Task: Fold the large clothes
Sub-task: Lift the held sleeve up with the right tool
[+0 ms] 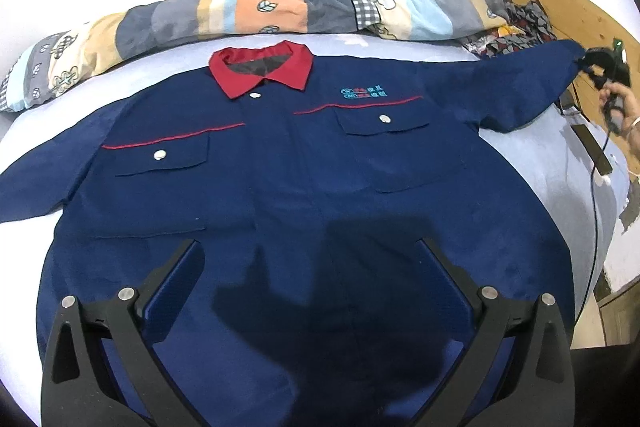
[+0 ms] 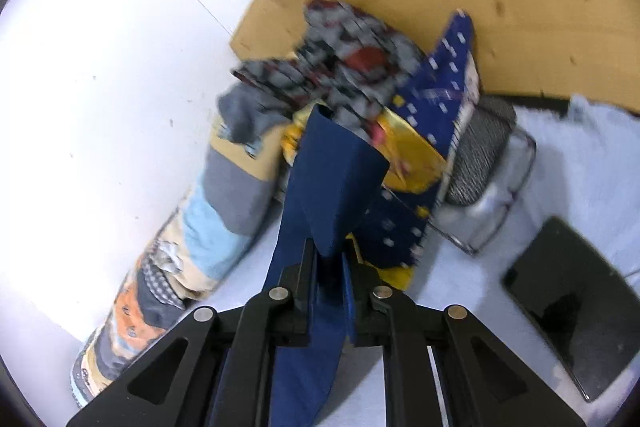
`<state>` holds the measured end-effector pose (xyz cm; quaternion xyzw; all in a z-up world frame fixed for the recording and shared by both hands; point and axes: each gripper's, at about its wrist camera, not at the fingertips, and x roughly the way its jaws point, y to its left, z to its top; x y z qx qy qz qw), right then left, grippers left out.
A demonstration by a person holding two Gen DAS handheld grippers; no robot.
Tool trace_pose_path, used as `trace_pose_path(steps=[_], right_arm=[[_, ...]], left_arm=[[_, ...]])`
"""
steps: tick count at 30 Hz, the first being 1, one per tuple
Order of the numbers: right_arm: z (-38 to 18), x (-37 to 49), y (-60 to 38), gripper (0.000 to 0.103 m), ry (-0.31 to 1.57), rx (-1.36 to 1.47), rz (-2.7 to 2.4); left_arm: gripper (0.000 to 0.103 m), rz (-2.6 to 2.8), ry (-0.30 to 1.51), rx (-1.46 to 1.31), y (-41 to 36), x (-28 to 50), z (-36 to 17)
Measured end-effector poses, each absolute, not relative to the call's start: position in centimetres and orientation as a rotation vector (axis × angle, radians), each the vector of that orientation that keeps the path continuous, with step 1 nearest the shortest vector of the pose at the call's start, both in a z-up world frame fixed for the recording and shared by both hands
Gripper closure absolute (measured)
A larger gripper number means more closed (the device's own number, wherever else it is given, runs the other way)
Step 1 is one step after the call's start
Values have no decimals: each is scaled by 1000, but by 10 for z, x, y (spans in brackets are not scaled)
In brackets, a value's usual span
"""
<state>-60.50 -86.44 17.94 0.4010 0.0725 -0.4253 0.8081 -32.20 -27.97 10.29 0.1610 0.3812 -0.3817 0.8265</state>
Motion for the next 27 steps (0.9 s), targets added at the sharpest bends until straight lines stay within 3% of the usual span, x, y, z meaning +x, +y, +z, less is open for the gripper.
trace_pose_path(steps=[13, 27], right_arm=[[312, -554, -792, 92, 110, 719, -797], [410, -391, -600, 92, 211, 493, -501]], left_arm=[[0, -758, 773, 297, -243, -308, 120], [0, -772, 745, 212, -188, -296, 143]])
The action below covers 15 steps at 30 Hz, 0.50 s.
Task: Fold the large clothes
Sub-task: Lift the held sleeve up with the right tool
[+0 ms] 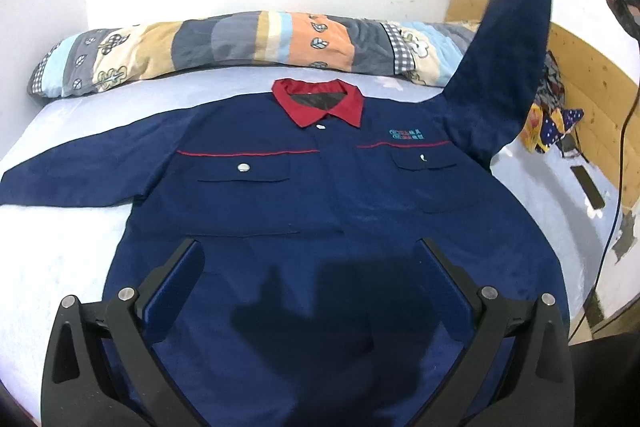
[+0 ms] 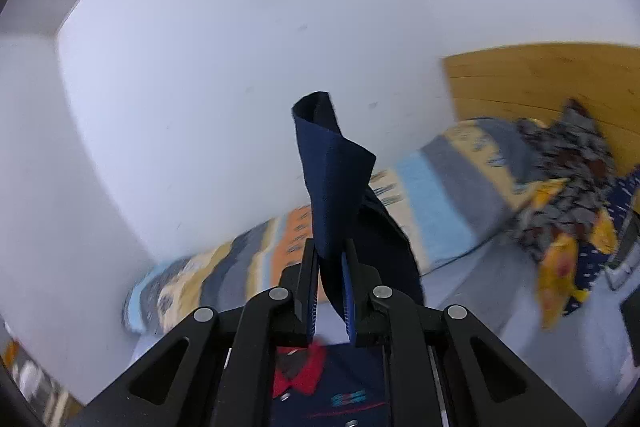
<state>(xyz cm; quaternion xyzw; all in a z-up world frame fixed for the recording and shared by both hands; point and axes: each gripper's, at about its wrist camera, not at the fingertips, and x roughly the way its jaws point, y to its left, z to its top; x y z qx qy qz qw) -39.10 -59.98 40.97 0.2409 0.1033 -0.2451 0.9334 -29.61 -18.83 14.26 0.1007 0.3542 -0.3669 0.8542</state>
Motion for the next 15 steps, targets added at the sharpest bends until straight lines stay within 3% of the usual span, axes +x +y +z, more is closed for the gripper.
trace_pose_path(steps=[9, 15], right_arm=[[381, -274, -455, 92, 364, 398, -251], [292, -204, -373, 92, 527, 356, -144]], left_arm=[[0, -755, 746, 133, -150, -281, 152], [0, -741, 752, 83, -127, -271, 155]])
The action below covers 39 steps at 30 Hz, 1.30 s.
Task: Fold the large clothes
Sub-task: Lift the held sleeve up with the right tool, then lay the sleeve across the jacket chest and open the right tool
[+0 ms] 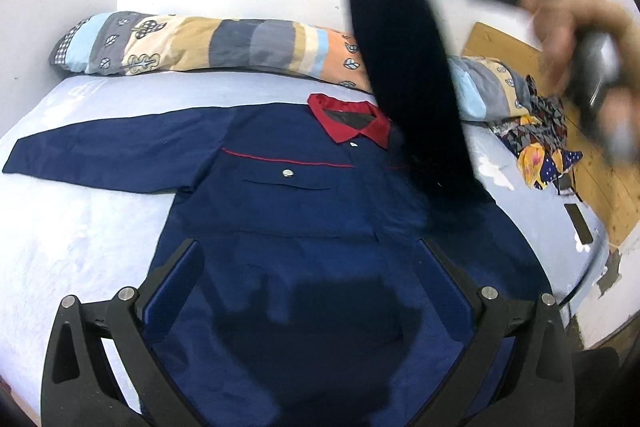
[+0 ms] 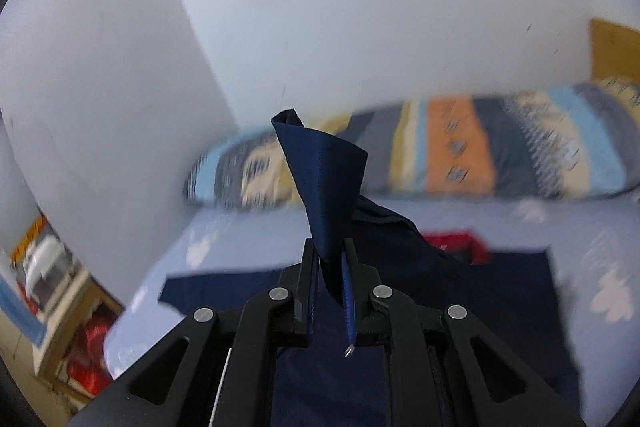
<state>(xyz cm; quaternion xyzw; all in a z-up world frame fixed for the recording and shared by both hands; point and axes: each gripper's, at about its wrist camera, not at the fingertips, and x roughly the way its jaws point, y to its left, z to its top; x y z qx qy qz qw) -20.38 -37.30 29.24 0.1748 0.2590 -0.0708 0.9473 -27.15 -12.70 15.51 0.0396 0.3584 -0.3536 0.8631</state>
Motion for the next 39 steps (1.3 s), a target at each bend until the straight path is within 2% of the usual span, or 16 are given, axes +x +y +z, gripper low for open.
trace_pose_path(steps=[7, 12, 15, 17, 18, 20, 23, 25, 26, 29, 34, 39], right_arm=[[140, -142, -333, 92, 735, 408, -157], [76, -127, -309, 91, 845, 363, -153], [57, -124, -287, 85, 919, 315, -132], [44, -123, -281, 70, 966, 288, -119], [39, -121, -279, 59, 1000, 291, -102], [38, -126, -275, 56, 1027, 288, -44], [62, -144, -281, 56, 957, 332, 36], [77, -154, -292, 38, 890, 374, 36], [82, -158, -301, 36, 862, 389, 12], [78, -155, -318, 34, 883, 373, -107], [30, -149, -316, 34, 1036, 373, -190], [49, -171, -313, 39, 1012, 421, -114]], left_arm=[[0, -711, 764, 56, -112, -259, 153], [0, -694, 779, 46, -107, -251, 151], [0, -687, 789, 25, -103, -245, 151], [0, -677, 794, 12, -98, -242, 150], [0, -675, 798, 7, -97, -240, 151], [0, -652, 799, -13, -90, -237, 151], [0, -617, 803, -42, -79, -232, 150], [0, -580, 811, -72, -71, -225, 148], [0, -564, 822, -88, -68, -222, 147], [0, -533, 858, -136, -61, -214, 140], [0, -504, 873, -136, -60, -210, 136], [0, -509, 896, -132, -66, -210, 133]])
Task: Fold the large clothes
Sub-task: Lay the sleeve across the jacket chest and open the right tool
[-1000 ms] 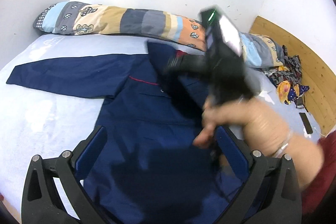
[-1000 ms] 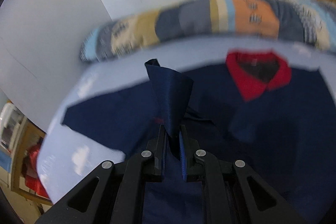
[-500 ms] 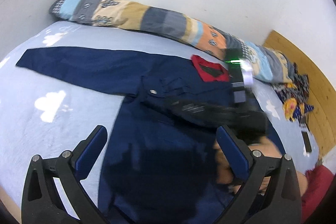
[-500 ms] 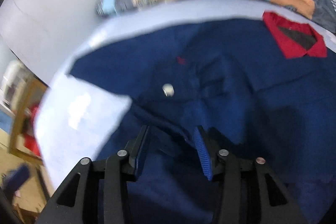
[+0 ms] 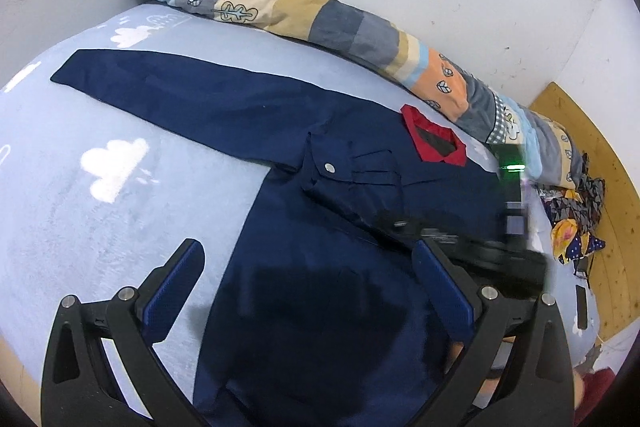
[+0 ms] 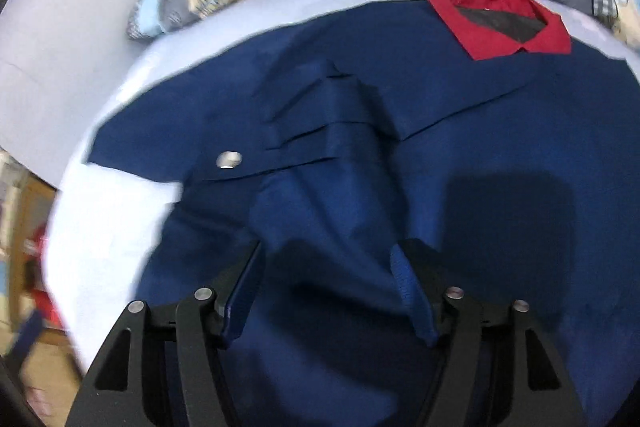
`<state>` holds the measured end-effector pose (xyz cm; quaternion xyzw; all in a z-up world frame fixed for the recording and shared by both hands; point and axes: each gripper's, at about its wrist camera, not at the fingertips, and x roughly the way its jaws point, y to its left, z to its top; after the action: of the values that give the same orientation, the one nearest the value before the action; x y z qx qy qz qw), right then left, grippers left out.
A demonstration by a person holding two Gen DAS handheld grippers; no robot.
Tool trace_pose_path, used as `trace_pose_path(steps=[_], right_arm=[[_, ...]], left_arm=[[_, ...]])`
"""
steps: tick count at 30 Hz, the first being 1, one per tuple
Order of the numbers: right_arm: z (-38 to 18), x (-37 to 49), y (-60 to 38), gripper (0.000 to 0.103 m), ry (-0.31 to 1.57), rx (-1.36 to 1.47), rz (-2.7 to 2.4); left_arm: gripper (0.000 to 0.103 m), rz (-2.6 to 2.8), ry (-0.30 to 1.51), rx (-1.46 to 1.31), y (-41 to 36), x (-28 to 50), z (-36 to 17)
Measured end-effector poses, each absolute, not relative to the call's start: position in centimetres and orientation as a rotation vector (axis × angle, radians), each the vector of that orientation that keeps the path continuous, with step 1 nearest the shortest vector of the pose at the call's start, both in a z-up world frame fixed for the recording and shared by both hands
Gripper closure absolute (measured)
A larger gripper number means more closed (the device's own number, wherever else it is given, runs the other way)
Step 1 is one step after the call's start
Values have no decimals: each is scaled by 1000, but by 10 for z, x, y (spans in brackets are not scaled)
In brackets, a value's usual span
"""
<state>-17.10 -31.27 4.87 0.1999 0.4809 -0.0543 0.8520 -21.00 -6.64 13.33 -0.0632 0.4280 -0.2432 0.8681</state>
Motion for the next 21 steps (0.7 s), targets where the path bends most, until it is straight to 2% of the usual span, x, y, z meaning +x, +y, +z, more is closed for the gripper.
trace_pose_path(steps=[8, 14, 18, 21], right_arm=[[122, -271, -370, 36, 844, 448, -144], [118, -345, -442, 34, 727, 612, -274], [107, -350, -470, 35, 692, 799, -308], [116, -347, -473, 35, 650, 836, -276]], left_arm=[[0, -523, 901, -78, -86, -219, 131], [0, -522, 919, -5, -109, -228, 123], [0, -515, 959, 12, -125, -232, 114], [0, -507, 960, 34, -135, -236, 113]])
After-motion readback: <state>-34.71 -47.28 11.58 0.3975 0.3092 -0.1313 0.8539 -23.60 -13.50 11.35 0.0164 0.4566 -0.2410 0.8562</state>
